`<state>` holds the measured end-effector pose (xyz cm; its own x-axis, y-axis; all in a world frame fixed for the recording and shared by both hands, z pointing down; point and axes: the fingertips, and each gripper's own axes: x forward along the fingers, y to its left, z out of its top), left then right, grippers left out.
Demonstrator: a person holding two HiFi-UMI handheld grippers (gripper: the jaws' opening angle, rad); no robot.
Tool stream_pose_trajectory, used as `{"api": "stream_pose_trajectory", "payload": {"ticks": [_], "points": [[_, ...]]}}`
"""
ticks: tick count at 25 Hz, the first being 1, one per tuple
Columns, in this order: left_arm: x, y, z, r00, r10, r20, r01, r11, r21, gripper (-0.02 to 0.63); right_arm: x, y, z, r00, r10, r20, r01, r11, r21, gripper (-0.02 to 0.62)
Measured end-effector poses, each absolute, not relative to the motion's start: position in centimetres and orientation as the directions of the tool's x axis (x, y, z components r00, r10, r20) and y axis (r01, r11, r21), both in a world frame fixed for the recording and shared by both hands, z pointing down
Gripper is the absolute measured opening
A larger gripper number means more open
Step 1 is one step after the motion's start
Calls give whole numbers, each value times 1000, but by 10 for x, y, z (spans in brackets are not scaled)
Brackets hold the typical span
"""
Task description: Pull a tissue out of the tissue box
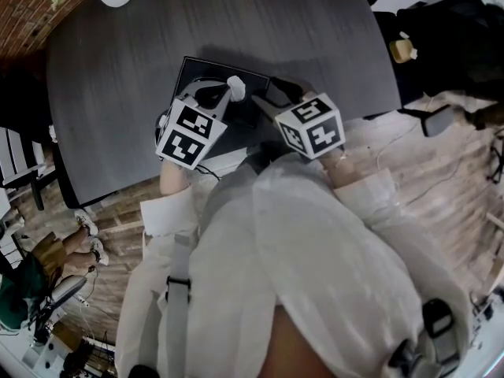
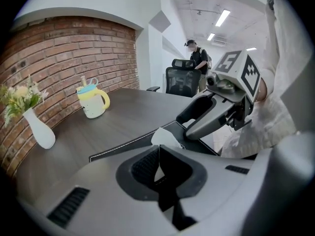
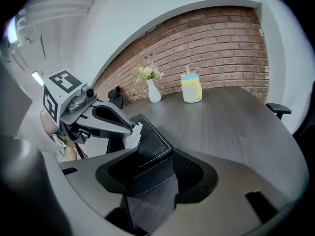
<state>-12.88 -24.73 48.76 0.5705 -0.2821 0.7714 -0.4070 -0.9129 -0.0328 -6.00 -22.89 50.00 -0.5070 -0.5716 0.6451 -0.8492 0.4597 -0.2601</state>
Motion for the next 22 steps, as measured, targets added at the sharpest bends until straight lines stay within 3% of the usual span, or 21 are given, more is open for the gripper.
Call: {"api": "stream_pose_trajectory", "payload": {"ticks": [22], "points": [[-141, -268, 454, 605, -403, 687, -507, -860, -57, 8, -63, -232, 499, -523, -547, 654, -835, 482, -264, 199]]}}
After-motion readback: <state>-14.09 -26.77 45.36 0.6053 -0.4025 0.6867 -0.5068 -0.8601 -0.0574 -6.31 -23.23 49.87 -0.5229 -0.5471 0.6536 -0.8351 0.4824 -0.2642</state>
